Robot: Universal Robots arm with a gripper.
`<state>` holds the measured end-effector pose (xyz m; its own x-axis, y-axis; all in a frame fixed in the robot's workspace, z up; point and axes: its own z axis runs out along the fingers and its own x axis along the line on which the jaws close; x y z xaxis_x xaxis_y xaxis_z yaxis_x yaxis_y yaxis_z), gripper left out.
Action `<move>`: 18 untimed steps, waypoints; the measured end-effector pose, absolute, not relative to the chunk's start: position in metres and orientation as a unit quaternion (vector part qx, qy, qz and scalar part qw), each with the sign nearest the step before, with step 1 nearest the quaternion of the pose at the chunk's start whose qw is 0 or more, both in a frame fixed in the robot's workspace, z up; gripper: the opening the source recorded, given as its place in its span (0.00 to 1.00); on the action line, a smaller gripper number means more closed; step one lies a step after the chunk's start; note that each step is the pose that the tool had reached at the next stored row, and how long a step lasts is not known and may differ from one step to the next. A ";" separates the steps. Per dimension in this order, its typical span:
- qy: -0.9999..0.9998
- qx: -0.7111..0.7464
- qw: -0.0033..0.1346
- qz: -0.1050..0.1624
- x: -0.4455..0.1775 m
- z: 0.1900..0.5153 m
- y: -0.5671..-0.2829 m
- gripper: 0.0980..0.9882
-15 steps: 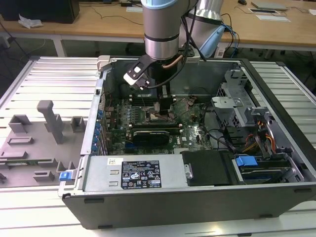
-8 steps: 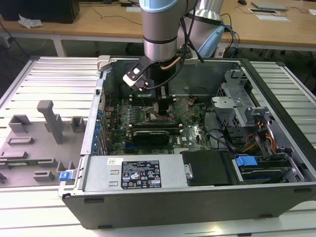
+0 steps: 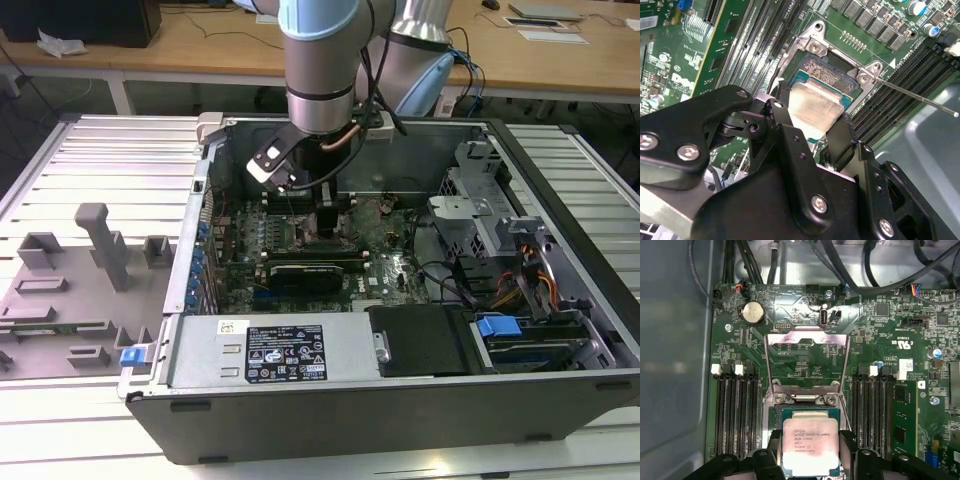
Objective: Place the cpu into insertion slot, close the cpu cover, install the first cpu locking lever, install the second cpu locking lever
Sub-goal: 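Place the cpu into insertion slot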
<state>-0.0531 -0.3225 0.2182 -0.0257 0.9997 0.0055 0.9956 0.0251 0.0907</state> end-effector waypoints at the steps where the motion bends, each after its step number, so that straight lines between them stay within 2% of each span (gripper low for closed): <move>1: 0.715 0.697 0.030 0.034 -0.053 0.216 -0.322 0.50; 18: 0.714 0.698 0.029 0.034 -0.056 0.202 -0.319 0.50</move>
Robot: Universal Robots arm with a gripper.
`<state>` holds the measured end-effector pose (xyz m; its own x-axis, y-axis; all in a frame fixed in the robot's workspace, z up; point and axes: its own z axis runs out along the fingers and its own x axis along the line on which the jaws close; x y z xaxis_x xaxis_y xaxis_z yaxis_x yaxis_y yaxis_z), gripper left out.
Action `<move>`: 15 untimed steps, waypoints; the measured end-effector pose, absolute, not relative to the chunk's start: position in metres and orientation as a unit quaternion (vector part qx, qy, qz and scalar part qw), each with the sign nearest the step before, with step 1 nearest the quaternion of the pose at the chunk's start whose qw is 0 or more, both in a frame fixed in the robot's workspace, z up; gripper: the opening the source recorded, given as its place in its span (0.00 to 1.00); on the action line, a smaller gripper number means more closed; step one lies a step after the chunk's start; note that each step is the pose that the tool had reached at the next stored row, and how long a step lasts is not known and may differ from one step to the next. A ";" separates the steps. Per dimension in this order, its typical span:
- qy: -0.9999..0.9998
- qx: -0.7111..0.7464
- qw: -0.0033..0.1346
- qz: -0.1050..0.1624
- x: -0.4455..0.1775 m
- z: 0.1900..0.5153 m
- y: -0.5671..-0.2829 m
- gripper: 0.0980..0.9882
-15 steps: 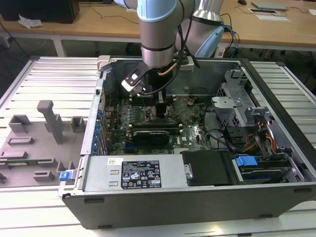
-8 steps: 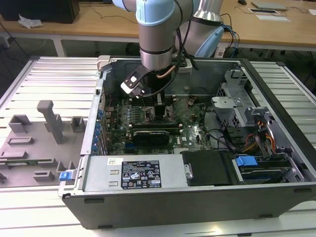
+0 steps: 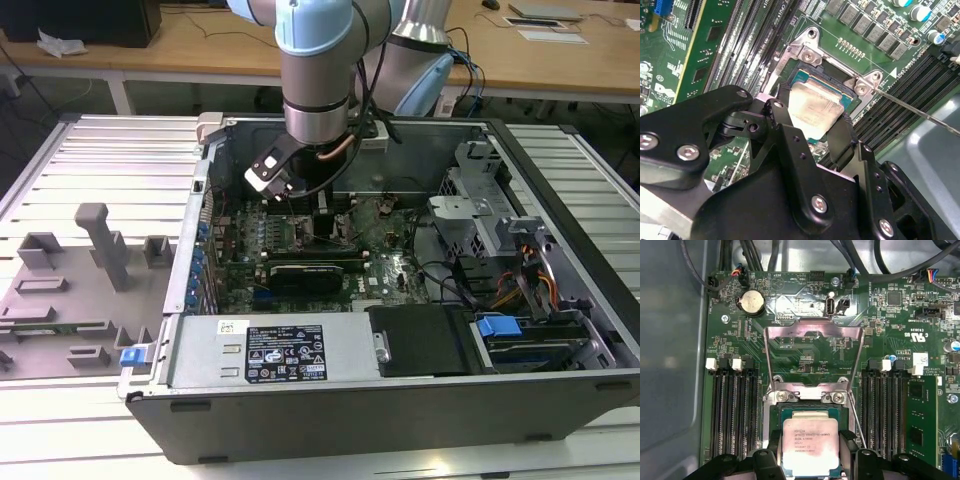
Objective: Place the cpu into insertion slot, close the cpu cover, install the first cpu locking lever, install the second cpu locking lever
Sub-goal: 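Place the cpu into insertion slot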
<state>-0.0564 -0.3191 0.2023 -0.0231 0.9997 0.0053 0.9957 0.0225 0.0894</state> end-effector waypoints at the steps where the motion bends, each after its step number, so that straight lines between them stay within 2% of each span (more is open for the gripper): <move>1: 0.714 0.699 0.029 0.034 -0.056 0.202 -0.319 0.50; 15: 0.710 0.702 0.030 0.034 -0.056 0.199 -0.319 0.51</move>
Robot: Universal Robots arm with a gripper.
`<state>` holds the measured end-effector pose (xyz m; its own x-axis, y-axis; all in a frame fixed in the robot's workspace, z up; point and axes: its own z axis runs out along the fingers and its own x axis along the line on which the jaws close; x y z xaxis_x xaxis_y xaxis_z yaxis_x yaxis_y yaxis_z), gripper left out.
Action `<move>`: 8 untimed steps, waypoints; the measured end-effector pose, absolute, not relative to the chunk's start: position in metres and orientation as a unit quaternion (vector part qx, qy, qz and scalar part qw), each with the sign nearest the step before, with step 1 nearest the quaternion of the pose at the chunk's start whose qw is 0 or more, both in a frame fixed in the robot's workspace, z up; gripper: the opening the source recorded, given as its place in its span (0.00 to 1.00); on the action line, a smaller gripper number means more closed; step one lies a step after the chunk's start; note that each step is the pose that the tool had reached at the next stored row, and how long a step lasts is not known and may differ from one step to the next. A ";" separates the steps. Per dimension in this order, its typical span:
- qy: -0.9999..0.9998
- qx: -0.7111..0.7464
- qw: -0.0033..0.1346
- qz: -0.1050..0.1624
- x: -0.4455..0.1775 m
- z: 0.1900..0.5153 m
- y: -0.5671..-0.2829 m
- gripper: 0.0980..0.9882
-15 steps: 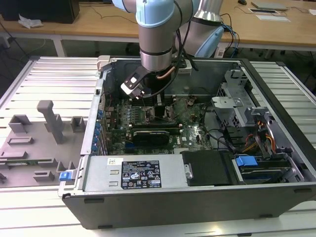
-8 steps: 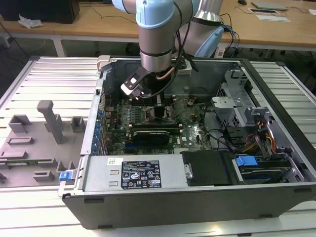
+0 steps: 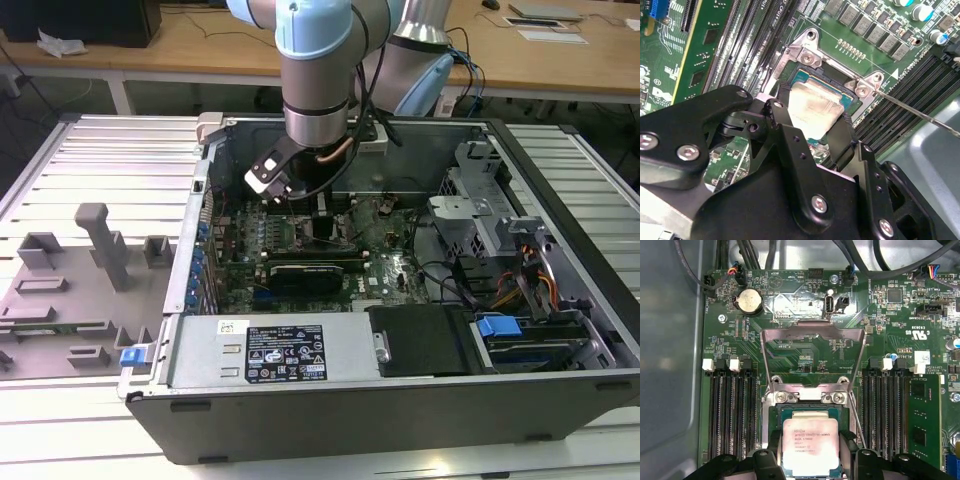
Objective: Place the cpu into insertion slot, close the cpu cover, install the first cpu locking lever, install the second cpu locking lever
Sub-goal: 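Place the cpu into insertion slot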
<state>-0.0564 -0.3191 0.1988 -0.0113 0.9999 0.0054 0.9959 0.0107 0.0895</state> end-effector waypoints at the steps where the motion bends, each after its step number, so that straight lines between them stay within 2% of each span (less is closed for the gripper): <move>1: 0.710 0.702 0.029 0.034 -0.056 0.199 -0.319 0.51; 2: 0.710 0.702 0.029 0.034 -0.056 0.199 -0.319 0.58; 8: 0.710 0.702 0.030 0.034 -0.056 0.208 -0.319 0.58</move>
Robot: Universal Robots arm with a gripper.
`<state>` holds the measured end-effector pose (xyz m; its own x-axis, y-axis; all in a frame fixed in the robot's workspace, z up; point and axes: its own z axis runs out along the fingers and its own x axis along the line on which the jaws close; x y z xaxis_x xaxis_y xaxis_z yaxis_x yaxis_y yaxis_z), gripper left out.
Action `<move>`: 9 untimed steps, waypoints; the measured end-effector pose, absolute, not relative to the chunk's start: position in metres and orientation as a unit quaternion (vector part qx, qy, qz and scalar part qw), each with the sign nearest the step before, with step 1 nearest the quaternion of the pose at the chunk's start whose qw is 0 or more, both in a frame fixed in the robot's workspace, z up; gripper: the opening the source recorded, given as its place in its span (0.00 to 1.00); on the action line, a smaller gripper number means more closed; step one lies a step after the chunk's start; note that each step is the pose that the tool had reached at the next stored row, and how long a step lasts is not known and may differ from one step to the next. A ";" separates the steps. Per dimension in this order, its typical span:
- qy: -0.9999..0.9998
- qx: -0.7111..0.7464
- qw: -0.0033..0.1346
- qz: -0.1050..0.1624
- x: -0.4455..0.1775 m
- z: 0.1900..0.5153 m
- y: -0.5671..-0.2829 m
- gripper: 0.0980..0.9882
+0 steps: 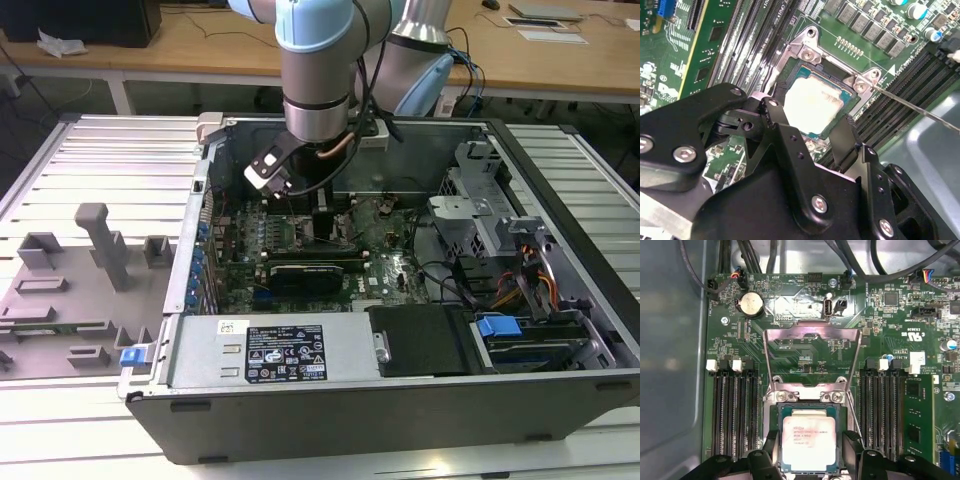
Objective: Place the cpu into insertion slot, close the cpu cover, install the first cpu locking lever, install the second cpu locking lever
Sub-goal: 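Place the cpu into insertion slot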
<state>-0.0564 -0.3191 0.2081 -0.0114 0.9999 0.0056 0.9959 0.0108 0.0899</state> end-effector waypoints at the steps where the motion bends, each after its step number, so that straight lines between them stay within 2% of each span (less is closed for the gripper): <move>1: 0.710 0.702 0.030 0.034 -0.056 0.209 -0.319 0.58; 9: 0.710 0.702 0.030 0.034 -0.056 0.209 -0.319 0.56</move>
<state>-0.0564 -0.3191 0.2092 -0.0114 0.9999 0.0056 0.9958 0.0108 0.0905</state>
